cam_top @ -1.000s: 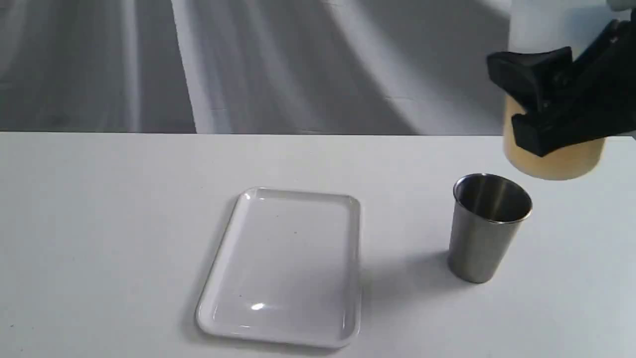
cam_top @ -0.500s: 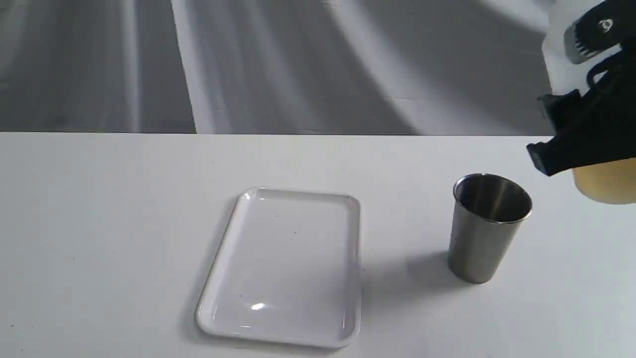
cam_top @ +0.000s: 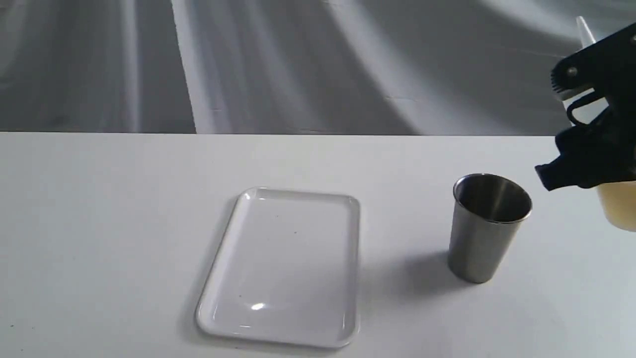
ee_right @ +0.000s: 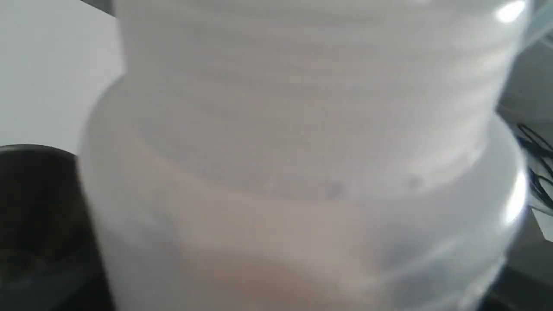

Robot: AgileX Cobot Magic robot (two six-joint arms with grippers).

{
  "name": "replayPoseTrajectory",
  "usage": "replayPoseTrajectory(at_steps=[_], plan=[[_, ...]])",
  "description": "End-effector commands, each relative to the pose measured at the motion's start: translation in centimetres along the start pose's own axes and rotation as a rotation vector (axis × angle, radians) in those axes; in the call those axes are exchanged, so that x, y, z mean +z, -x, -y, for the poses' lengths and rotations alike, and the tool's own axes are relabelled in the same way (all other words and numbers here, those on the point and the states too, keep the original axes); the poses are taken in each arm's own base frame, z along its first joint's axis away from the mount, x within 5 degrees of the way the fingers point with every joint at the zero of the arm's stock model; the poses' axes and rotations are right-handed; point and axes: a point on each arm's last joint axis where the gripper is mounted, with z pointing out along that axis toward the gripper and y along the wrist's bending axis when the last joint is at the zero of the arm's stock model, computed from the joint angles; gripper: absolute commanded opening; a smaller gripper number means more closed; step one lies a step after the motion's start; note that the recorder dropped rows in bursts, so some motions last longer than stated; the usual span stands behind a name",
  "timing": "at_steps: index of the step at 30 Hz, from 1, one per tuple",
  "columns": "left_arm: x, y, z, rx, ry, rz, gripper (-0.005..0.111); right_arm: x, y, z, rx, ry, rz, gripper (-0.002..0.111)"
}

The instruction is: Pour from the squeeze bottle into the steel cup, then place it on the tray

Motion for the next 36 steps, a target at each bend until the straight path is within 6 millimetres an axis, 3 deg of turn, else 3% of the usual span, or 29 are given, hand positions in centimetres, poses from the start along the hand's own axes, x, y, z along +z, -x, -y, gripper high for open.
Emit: replayPoseTrajectory(at_steps=[1, 11, 24, 36], plan=[[0.0, -0.1, 0.0, -0.004, -0.002, 0.005, 0.008, 0.5, 0.3, 1.0, -0.033, -0.056, 0.025, 0.000], [0.0, -0.1, 0.0, -0.002, -0.002, 0.005, 0.008, 1.8, -0.3, 1.8, -0.190, -0.173, 0.018, 0.000], [0.0, -0.1, 0.0, -0.004, -0.002, 0.005, 0.008, 4.8, -2.1, 0.5, -0.443, -0.189, -0.098, 0.000], [0.0, -0.1, 0.0, -0.001, -0.002, 0.005, 0.008, 6.3, -2.9, -0.6, -0.619, -0.147, -0.150, 0.000]])
